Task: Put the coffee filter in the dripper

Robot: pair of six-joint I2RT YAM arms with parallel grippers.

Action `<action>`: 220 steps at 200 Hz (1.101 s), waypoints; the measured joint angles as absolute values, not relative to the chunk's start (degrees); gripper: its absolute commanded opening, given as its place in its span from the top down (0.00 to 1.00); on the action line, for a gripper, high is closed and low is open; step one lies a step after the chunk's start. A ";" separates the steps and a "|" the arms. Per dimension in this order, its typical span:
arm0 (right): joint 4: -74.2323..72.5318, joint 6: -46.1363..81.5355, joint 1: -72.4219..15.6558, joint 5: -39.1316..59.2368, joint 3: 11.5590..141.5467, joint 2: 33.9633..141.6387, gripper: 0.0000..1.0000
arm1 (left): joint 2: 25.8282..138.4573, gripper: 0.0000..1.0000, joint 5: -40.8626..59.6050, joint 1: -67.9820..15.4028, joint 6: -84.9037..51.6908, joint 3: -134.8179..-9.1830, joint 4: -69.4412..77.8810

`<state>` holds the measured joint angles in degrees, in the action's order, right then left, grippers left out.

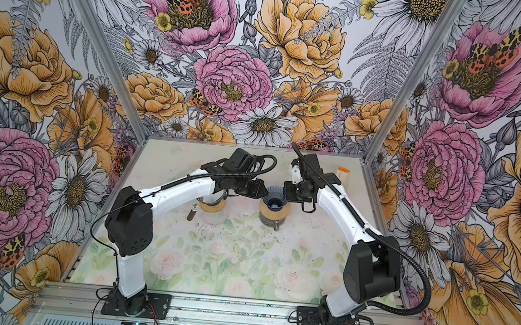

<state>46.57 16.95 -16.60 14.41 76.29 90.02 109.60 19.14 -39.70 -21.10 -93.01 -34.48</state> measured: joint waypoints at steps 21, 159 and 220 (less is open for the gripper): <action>46.39 16.99 -16.60 14.46 76.29 90.02 0.91 | 109.60 0.82 19.18 -39.38 -21.10 -93.01 -34.46; 44.62 17.15 -15.88 15.49 74.70 89.45 0.93 | 109.60 0.83 20.25 -39.18 -21.12 -93.01 -34.46; 41.67 17.15 -15.33 16.56 71.68 87.79 0.93 | 109.60 0.84 20.47 -39.24 -21.12 -93.01 -34.37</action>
<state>41.67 17.15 -15.33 16.56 71.68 87.79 109.60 20.47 -39.24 -21.12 -93.01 -34.37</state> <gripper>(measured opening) 0.070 0.167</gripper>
